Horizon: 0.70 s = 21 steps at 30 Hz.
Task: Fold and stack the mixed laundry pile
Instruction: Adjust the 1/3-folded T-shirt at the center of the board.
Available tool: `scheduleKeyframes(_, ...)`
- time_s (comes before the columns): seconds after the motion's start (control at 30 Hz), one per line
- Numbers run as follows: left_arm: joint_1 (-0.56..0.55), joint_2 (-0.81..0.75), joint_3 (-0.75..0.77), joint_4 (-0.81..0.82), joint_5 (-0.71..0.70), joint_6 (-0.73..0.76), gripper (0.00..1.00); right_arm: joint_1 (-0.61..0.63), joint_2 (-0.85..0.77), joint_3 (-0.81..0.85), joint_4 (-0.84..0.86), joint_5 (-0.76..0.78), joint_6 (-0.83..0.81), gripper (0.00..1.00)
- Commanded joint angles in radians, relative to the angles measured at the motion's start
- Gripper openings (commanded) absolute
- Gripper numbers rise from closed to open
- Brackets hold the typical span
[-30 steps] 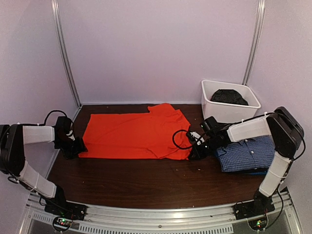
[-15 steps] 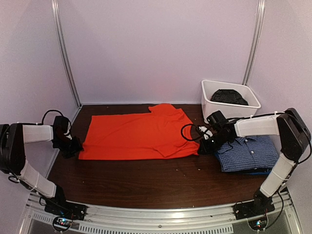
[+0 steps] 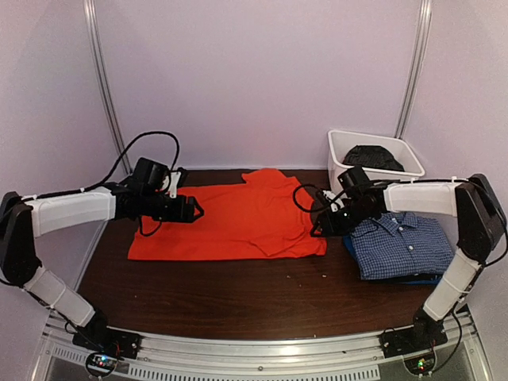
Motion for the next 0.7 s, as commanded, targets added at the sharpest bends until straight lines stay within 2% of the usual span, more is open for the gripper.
scheduleKeyframes(0.0,-0.143,0.129,0.051,0.152,0.059,-0.041,0.70,-0.017,0.036,0.093,0.053,-0.060,0.037,0.48)
scheduleKeyframes(0.2,-0.278,0.348,0.131,0.317,0.117,-0.168,0.59,-0.022,0.163,0.178,0.095,-0.107,0.065,0.41)
scheduleKeyframes(0.33,-0.343,0.449,0.166,0.400,0.135,-0.220,0.55,-0.022,0.203,0.183,0.094,-0.106,0.051,0.41)
scheduleKeyframes(0.67,-0.401,0.565,0.197,0.488,0.168,-0.307,0.48,-0.027,0.253,0.187,0.110,-0.101,0.051,0.39)
